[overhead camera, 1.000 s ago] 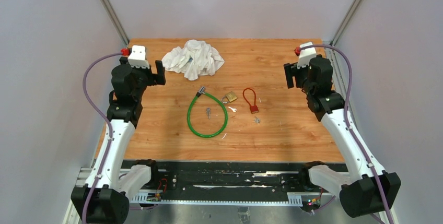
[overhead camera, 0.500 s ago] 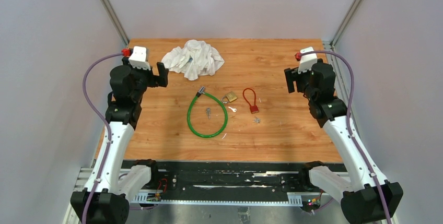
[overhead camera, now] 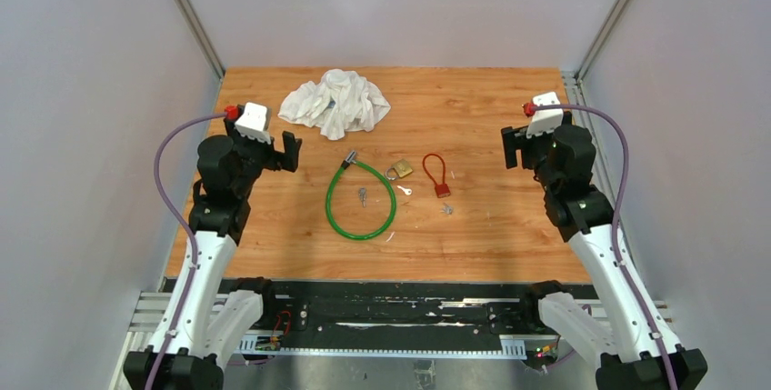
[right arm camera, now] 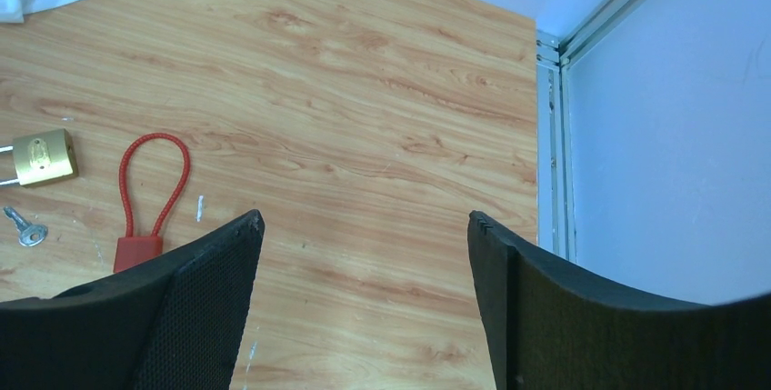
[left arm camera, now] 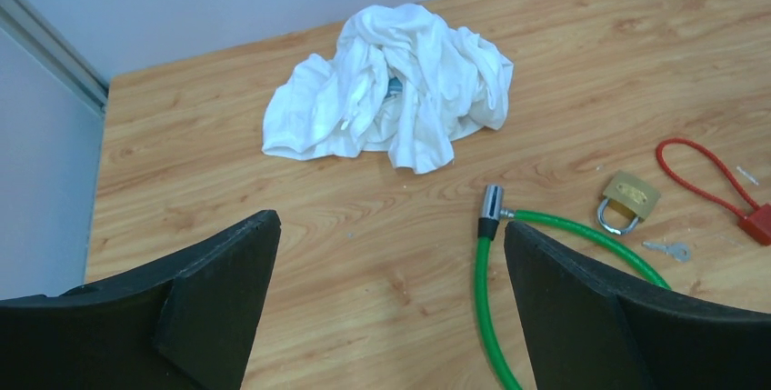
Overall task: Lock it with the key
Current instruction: Reset both arms
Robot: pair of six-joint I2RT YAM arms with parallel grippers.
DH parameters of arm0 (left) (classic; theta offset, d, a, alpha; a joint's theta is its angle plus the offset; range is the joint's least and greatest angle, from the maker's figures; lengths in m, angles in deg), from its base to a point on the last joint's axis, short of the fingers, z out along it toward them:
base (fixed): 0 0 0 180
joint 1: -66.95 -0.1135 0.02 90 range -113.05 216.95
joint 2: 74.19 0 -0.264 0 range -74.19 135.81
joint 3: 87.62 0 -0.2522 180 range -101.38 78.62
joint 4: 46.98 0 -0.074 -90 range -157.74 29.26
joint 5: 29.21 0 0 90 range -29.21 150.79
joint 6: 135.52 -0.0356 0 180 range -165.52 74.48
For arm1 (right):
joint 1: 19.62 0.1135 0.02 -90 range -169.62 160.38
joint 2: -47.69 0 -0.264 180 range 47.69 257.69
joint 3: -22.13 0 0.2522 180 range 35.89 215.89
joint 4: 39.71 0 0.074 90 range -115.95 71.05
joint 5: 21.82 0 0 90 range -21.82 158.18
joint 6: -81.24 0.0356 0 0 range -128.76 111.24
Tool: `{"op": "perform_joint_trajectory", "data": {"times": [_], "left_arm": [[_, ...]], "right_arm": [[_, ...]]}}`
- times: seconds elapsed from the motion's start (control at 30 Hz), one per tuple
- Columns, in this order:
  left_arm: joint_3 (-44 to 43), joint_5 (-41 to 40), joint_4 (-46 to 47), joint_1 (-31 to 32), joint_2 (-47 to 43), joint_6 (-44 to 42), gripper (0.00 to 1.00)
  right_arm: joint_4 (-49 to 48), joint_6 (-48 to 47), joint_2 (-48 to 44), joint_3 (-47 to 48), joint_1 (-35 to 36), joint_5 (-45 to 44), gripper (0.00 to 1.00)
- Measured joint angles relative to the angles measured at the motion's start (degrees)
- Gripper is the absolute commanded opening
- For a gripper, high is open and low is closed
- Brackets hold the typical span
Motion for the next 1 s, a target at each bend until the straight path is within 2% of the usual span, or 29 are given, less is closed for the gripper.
{"op": "perform_joint_trajectory", "data": {"times": [0.2, 0.47, 1.0], "left_arm": [[-0.98, -1.62, -2.82, 0.59, -1.6, -1.79, 0.98], [-1.73, -2.82, -2.8, 0.59, -5.88, -0.09, 0.98], [0.68, -2.03, -2.64, 0.59, -8.7, -0.13, 0.98]], "right_arm": [[-0.83, -0.02, 0.68, -0.04, 0.0, 0.55, 0.82], [-0.7, -0.04, -0.72, -0.28, 0.0, 1.25, 0.82], [0.0, -1.07, -1.49, -0.63, -0.13, 4.2, 0.83]]}}
